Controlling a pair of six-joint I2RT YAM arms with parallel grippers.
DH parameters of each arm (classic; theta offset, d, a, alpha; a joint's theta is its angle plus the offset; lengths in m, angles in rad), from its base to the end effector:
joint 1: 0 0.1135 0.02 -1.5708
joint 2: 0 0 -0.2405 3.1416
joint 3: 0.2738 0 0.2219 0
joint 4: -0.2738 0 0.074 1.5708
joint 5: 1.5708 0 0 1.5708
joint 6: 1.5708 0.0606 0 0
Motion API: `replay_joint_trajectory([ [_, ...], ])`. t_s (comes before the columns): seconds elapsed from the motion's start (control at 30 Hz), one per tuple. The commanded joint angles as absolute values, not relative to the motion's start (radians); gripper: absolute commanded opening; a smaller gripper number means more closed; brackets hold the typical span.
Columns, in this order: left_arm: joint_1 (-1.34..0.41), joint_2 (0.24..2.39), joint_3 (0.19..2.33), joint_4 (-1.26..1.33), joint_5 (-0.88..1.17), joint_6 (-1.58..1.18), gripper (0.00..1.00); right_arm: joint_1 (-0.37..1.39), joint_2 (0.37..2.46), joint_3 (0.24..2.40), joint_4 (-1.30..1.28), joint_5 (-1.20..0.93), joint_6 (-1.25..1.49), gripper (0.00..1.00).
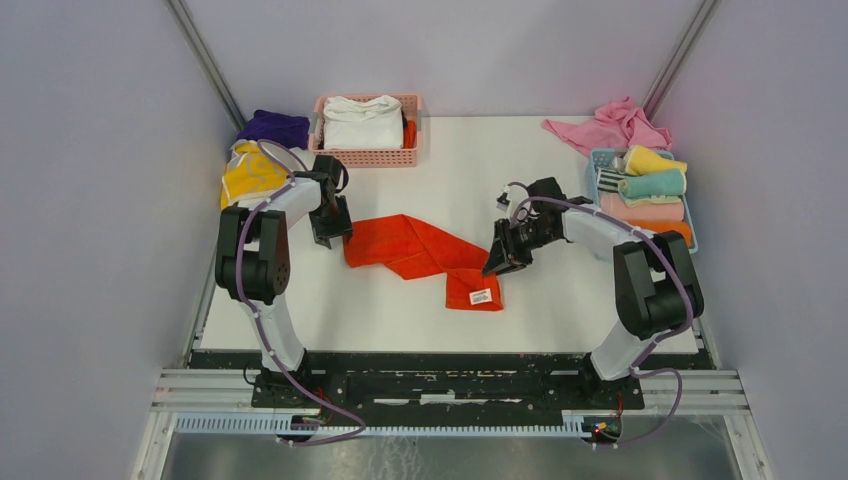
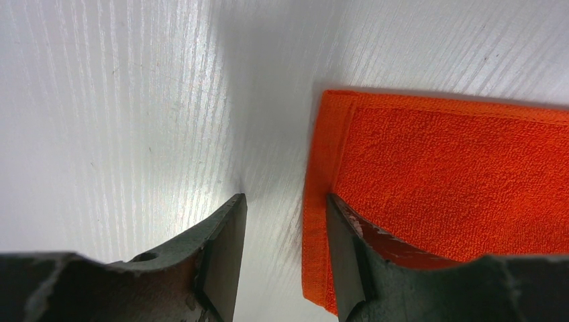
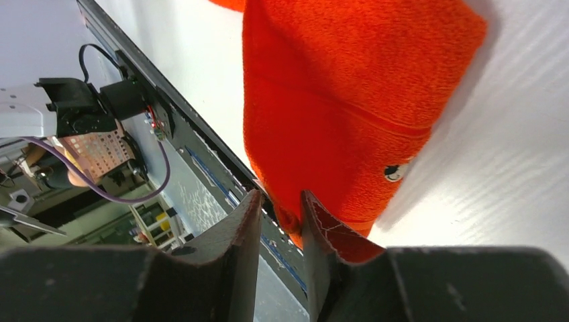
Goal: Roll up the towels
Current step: Flatten out the towel at the center of the board.
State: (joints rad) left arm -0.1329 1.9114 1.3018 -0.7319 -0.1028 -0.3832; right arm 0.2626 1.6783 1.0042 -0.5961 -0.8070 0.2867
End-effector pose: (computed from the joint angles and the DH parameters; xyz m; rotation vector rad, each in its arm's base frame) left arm 0.3382 -0.0389 0.1363 -0.3781 2.8686 0.0589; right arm 0.2634 0.1161 0.1554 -0.1477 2.8102 1.2693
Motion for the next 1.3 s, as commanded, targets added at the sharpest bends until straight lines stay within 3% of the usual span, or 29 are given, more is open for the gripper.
replay_joint_trajectory([
  [0.0, -0.135, 1.895, 1.327, -0.746, -0.109, -0.336, 0.54, 0.288, 1.672, 1.067, -0.628, -0.797, 0.229, 0.3],
  [0.1, -0.135, 1.886, 1.329, -0.743, -0.107, -0.337, 0.54, 0.288, 1.642, 1.08, -0.665, -0.698, 0.201, 0.14],
  [0.3, -0.12, 1.827, 1.326, -0.693, -0.088, -0.325, 0.54, 0.288, 1.528, 1.092, -0.681, -0.488, 0.188, 0.01],
  [0.6, -0.077, 1.863, 1.405, -0.657, 0.018, -0.336, 0.51, 0.307, 1.481, 1.076, -0.642, -0.472, 0.189, 0.01],
  [0.87, -0.089, 1.964, 1.481, -0.699, -0.018, -0.312, 0.43, 0.32, 1.481, 1.073, -0.633, -0.482, 0.183, 0.01],
  [1.27, -0.164, 2.084, 1.471, -0.744, -0.142, -0.301, 0.43, 0.325, 1.486, 1.078, -0.637, -0.484, 0.179, 0.01],
])
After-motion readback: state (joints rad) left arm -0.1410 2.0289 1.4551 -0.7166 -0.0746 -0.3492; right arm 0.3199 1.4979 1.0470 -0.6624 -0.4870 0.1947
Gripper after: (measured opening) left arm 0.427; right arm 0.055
